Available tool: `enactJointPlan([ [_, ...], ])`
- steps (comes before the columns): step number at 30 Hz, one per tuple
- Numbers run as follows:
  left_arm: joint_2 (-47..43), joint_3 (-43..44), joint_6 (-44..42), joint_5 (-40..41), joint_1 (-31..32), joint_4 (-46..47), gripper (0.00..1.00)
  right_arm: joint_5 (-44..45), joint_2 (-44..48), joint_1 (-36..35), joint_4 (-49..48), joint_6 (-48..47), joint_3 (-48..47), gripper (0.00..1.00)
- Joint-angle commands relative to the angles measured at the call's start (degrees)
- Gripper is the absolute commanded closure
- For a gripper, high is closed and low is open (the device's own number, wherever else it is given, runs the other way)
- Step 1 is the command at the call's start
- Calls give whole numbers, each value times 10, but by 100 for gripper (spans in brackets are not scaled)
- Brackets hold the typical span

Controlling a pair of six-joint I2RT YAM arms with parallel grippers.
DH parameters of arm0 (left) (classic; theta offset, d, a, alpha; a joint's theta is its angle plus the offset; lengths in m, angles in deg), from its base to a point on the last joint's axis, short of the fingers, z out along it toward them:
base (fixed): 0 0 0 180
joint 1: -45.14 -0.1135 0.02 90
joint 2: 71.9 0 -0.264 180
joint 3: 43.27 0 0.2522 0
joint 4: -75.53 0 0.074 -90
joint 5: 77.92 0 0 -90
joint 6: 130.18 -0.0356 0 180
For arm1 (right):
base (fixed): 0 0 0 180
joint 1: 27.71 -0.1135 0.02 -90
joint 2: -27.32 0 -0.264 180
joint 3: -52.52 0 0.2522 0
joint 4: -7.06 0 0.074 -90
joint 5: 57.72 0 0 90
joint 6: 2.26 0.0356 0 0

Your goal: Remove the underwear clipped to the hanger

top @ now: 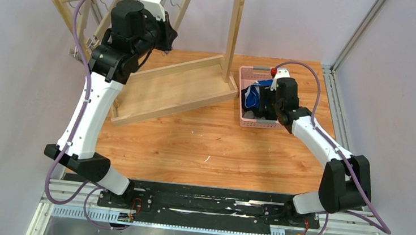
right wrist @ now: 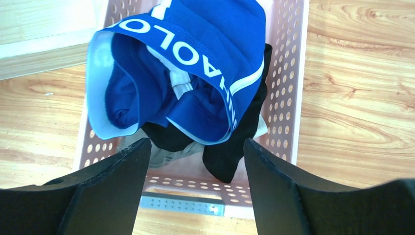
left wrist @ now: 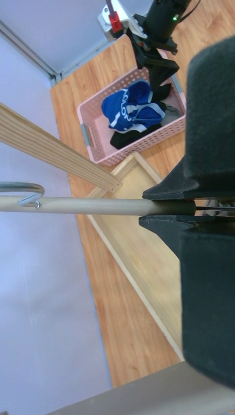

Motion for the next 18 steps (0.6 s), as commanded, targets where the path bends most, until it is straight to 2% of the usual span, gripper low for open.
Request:
enactJointPlan([
  [1, -20, 5, 20, -7, -3, 65, 100, 14, 37, -17, -11, 8, 11, 29],
  [8, -14, 3, 42, 22, -3, 100, 100, 8, 47, -27, 2, 3, 7, 28],
  [18, 35, 44, 50, 47, -3, 113, 100, 5, 57, -45, 2, -5, 21, 27],
])
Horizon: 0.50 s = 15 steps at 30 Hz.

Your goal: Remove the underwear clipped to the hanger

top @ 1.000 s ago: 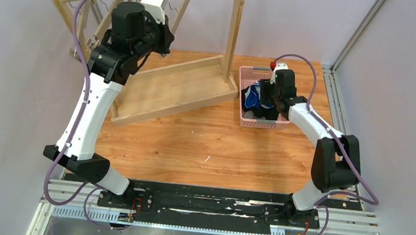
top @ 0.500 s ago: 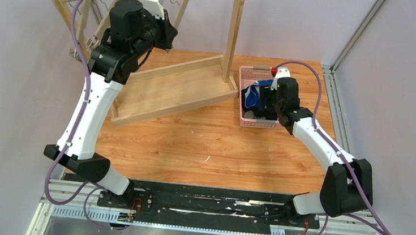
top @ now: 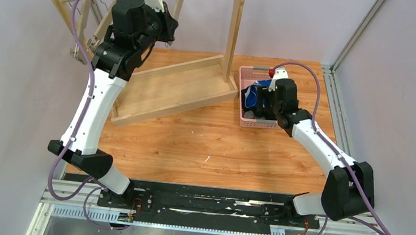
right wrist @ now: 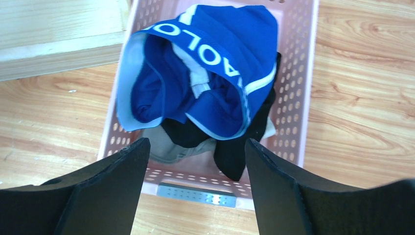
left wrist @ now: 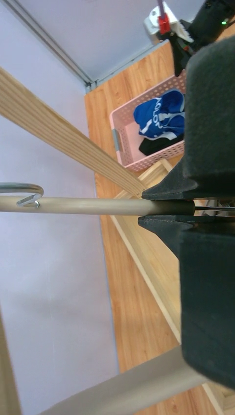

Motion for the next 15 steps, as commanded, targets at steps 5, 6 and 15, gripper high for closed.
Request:
enactJointPlan([
  [5, 76, 110, -3, 23, -3, 21, 100, -4, 15, -28, 1, -6, 10, 27],
  [6, 86, 129, -4, 25, -3, 15, 100, -5, 16, -30, 0, -6, 10, 27],
  [15, 98, 98, 5, 28, -3, 12, 100, -12, 17, -41, -3, -3, 12, 26],
])
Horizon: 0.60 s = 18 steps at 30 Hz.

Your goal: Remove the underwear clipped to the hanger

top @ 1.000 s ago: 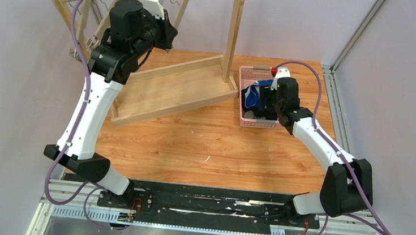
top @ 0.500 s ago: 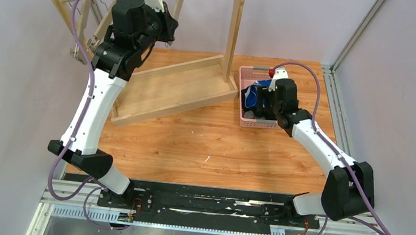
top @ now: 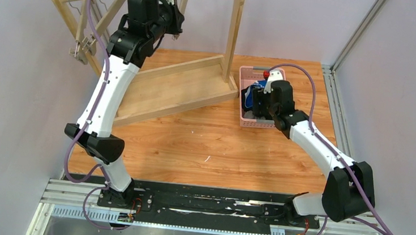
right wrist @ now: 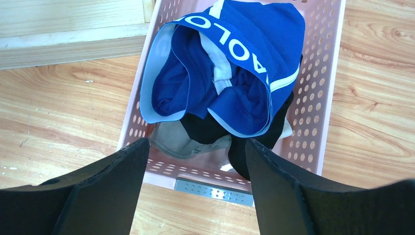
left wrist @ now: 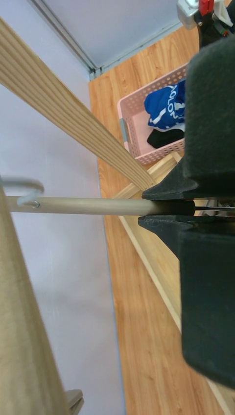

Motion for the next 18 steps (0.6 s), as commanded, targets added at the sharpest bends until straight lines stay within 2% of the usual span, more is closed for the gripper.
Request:
enactJointPlan([
  [1, -18, -27, 4, 13, -3, 32, 98, -6, 14, -14, -2, -3, 5, 26],
  [7, -38, -58, 12, 7, -3, 48, 74, -2, 15, -22, -4, -6, 12, 26],
  [15, -95, -95, -4, -1, -3, 83, 53, 25, 39, -24, 3, -20, 9, 26],
  [16, -103, -98, -6, -1, -3, 82, 46, 30, 45, -24, 8, -23, 4, 26],
  [17, -112, -101, -7, -2, -3, 81, 29, 37, 51, -24, 15, -25, -2, 25],
  [18, -122, -107, -7, -4, -3, 80, 3, 46, 57, -24, 23, -25, -9, 25],
])
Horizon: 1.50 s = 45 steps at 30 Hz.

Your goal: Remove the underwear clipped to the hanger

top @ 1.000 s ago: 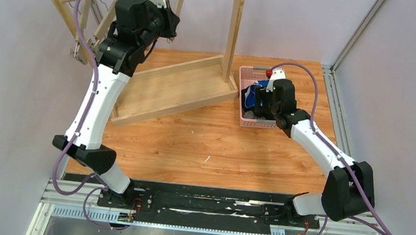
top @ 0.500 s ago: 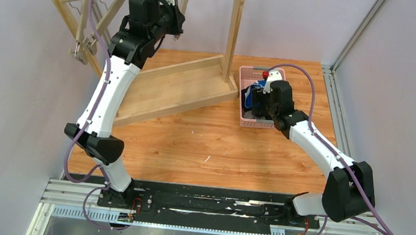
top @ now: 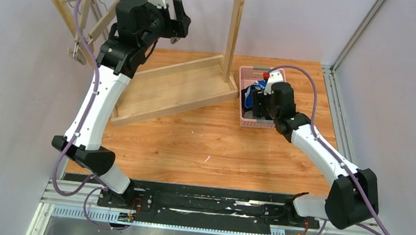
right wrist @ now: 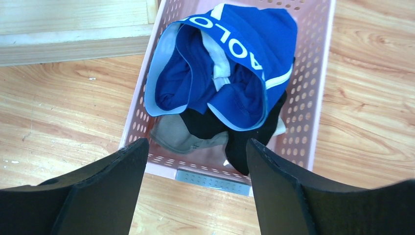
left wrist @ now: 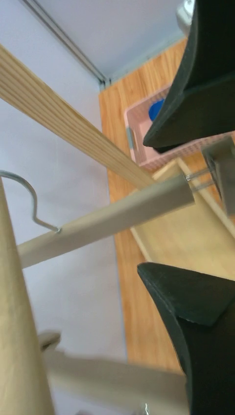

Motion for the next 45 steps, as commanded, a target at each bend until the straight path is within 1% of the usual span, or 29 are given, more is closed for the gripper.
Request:
enactJointPlan([
  [1, -59, -12, -5, -7, -2, 27, 1, 43, 40, -9, 28, -17, -26, 25],
  [8, -159, -87, -18, -29, -2, 15, 2, 87, 121, -8, 48, -19, -35, 25],
  [10, -199, -125, -22, -38, -2, 13, 2, 101, 148, -8, 60, -15, -34, 24],
  [14, -300, -232, -34, -69, -2, 37, 2, 112, 208, -9, 81, -14, -26, 22],
  [17, -382, -302, -53, -55, -1, 39, 2, 125, 251, -8, 103, -13, -22, 22],
  [21, -458, -363, -67, -25, -1, 15, 2, 131, 303, -8, 124, -4, -10, 22],
  [27, -526, -426, -63, -35, -1, -17, 2, 143, 359, -9, 152, 2, 2, 21],
  [31, -573, -473, -62, -14, -1, -27, 2, 157, 397, -9, 171, 8, 11, 21],
  [37, -653, -547, -71, 100, -1, -46, 2, 207, 477, -9, 196, 19, 28, 21],
  [42, -691, -592, -57, 114, -2, -70, 2, 240, 526, -8, 216, 44, 47, 21],
  [45, -720, -621, -49, 126, -1, -82, 2, 252, 540, -9, 224, 51, 55, 21],
])
